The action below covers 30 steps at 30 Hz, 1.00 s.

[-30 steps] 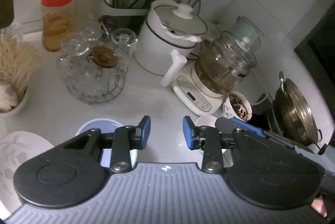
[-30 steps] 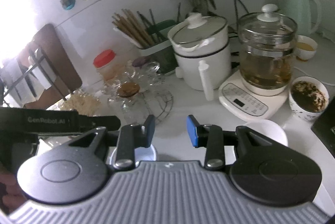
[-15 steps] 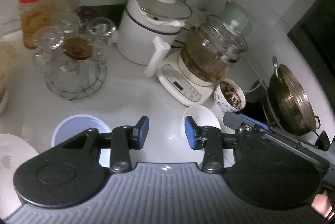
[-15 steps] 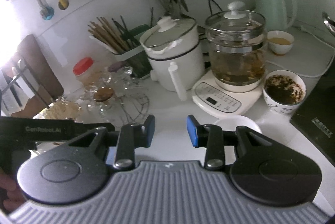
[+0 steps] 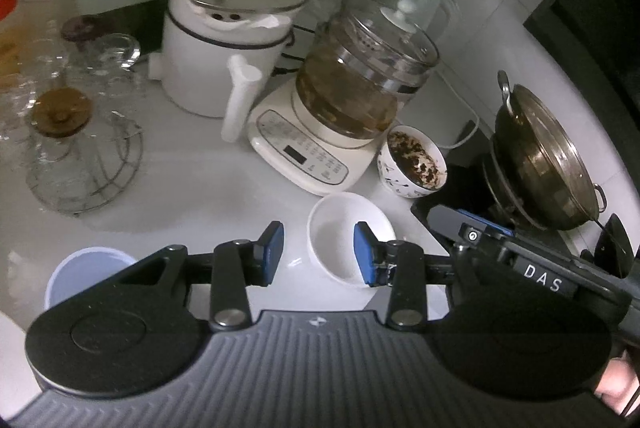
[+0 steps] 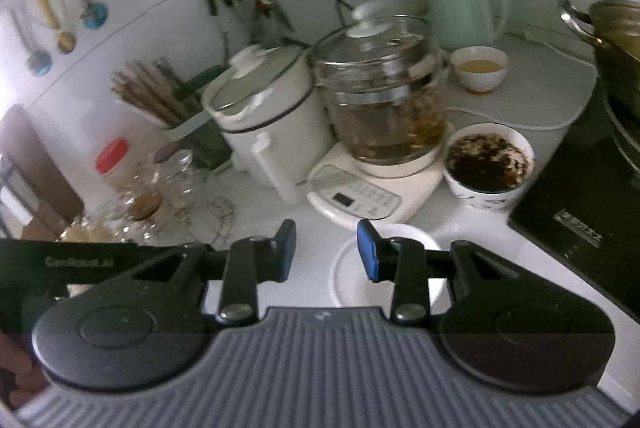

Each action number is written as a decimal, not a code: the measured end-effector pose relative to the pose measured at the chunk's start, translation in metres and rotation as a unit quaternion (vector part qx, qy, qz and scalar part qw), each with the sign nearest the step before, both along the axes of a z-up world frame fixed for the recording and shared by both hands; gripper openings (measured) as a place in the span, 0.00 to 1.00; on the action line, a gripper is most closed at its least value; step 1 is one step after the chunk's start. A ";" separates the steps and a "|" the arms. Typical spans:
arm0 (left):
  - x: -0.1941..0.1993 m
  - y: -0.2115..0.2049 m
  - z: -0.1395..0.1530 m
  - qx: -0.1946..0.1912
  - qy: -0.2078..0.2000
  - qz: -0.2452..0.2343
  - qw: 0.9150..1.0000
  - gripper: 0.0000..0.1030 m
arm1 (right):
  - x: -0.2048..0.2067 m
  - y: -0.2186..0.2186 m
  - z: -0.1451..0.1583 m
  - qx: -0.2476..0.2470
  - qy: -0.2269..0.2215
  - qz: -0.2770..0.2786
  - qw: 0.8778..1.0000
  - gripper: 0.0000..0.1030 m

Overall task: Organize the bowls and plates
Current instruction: 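Move both grippers toward the small white ceramic bowl, then close both grippers on the rim of the white ceramic bowl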

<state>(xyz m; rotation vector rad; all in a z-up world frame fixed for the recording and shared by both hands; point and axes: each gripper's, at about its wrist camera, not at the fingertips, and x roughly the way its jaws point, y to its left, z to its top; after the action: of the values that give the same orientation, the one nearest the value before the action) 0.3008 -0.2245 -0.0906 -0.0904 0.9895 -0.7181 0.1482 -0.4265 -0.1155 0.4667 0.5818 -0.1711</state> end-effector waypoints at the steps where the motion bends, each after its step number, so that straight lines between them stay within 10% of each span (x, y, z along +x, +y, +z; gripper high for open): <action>1: 0.001 -0.004 -0.001 0.001 0.002 -0.003 1.000 0.44 | 0.000 -0.004 -0.002 0.001 0.003 -0.005 1.000 0.37; 30: 0.056 -0.082 -0.084 0.033 0.077 -0.005 0.996 0.54 | 0.054 -0.087 -0.087 0.075 0.118 0.020 0.990 0.56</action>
<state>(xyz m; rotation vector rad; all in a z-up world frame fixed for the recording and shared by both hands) 0.3564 -0.3060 -0.1747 -0.0829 1.1612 -0.6949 0.2026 -0.5135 -0.2026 0.5841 0.8397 -0.1449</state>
